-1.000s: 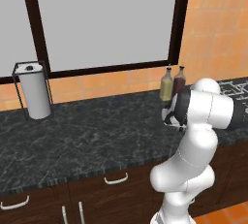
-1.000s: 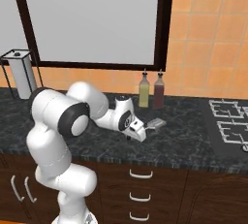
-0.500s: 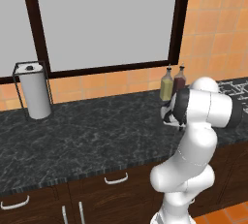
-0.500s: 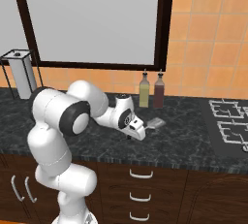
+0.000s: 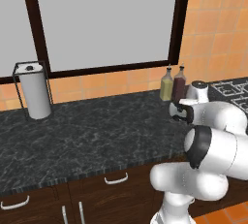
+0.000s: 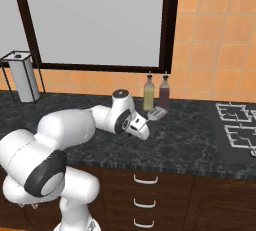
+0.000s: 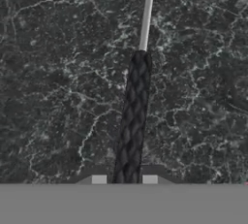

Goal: Put the broccoli and broccoli in the pot. Retrieve the spatula and lightly stir the vegetables in the pot.

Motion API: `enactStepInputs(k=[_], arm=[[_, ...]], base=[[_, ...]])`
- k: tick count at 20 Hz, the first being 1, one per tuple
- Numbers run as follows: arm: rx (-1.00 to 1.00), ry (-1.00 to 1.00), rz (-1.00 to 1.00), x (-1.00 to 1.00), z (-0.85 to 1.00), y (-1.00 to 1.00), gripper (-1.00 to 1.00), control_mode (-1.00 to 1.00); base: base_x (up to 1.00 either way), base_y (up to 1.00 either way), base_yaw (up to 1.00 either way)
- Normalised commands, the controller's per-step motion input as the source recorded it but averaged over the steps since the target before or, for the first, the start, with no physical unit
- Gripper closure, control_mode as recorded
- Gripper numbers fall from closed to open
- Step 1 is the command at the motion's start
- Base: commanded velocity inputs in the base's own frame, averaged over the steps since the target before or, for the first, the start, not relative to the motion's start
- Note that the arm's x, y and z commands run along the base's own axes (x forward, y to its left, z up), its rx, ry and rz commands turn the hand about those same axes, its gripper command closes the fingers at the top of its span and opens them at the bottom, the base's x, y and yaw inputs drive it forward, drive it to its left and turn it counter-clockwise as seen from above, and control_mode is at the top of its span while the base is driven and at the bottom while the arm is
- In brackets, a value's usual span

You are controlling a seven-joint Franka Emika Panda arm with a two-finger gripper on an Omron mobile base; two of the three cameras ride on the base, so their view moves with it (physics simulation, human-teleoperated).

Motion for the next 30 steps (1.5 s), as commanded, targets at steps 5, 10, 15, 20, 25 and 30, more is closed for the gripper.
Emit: enactStepInputs(k=[5,10,15,20,25,30], arm=[[-0.17,-0.02,0.24,-0.97,0.89,0.28,1.00,-1.00],[-0.08,0.02,0.32,-0.87,1.00,0.33,1.00,-1.00],[0.00,0.18,0.48,-0.50,0.94,0.50,1.00,-1.00],[-0.04,0.18,0.27,0.00,0.26,0.58,1.00,-1.00],[0.06,0.07,0.03,0.00,0.22,0.01,1.00,-1.00],[0.08,0.13,0.24,-0.22,0.78,0.07,1.00,-1.00]], base=[[0.00,0.00,0.00],[0.00,0.00,0.00],[0.00,0.00,0.00],[0.00,0.00,0.00],[0.00,0.00,0.00],[0.00,0.00,0.00]])
